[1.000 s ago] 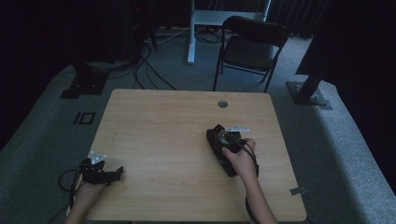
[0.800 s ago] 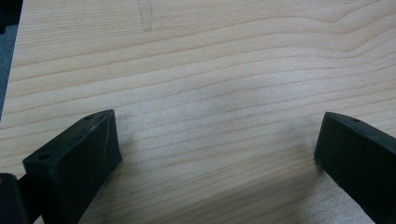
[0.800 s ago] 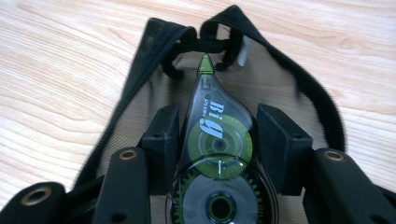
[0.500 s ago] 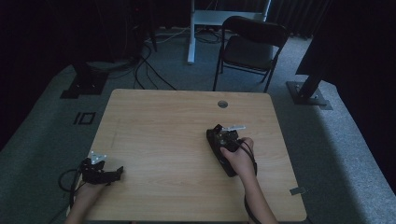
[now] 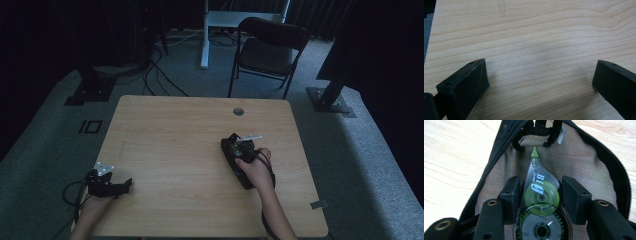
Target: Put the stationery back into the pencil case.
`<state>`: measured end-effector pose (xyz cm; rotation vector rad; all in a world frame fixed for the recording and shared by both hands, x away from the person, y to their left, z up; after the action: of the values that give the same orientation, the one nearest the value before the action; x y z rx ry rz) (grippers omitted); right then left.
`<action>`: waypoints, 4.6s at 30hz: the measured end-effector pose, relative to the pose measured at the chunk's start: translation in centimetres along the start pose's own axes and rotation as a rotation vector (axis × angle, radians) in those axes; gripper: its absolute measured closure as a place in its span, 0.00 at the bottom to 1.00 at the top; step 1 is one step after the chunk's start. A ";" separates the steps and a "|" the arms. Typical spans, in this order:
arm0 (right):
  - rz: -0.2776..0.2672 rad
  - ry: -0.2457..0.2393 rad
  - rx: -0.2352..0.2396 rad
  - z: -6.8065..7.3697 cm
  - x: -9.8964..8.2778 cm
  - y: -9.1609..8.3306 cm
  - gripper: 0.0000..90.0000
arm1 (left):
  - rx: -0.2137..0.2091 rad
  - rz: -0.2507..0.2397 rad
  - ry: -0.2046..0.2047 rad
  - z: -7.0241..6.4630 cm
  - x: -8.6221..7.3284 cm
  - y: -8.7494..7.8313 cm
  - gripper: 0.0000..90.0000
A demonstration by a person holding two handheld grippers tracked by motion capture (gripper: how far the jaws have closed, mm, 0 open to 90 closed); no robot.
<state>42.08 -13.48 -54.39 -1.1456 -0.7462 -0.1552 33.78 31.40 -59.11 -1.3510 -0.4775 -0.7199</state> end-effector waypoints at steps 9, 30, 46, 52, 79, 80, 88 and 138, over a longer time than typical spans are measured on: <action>0.011 0.002 -0.002 -0.1 0.0 0.1 0.56 | 0.000 0.000 0.000 0.0 0.0 0.0 0.00; -0.027 -0.006 0.036 -0.1 0.5 -0.9 0.53 | 0.000 -0.001 -0.001 0.0 0.0 0.0 0.00; -0.132 -0.042 0.074 0.5 1.5 -4.4 0.43 | 0.001 0.000 -0.001 0.0 0.0 0.0 0.00; -0.171 -0.060 0.085 0.5 1.6 -5.8 0.40 | 0.001 -0.001 -0.001 0.0 0.0 0.0 0.00; -0.315 -0.051 0.129 -3.1 -1.6 -9.9 0.21 | 0.000 -0.001 0.001 0.0 0.0 0.0 0.00; -0.320 -0.049 0.127 -3.4 -1.8 -10.0 0.20 | 0.000 -0.001 0.000 0.0 0.0 0.0 0.00; -0.302 -0.060 0.112 -5.1 -4.1 -10.2 0.19 | 0.000 -0.002 -0.001 0.0 0.0 0.0 0.00; -0.169 -0.040 -0.002 -11.5 -15.1 -8.6 0.18 | 0.000 0.000 0.002 0.0 0.0 0.0 0.00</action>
<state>31.89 -30.98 -59.35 -1.0899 -0.8787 -0.2754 33.78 31.42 -59.11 -1.3502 -0.4759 -0.7212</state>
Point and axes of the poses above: each handheld gripper's, and its own axes: y roughly forward along the jaws, x roughly out of its top, z roughly to its left, the point moved 6 cm from there along y, roughly forward along the jaws, and after that the axes turned 13 degrees about x, right-handed, at the moved point
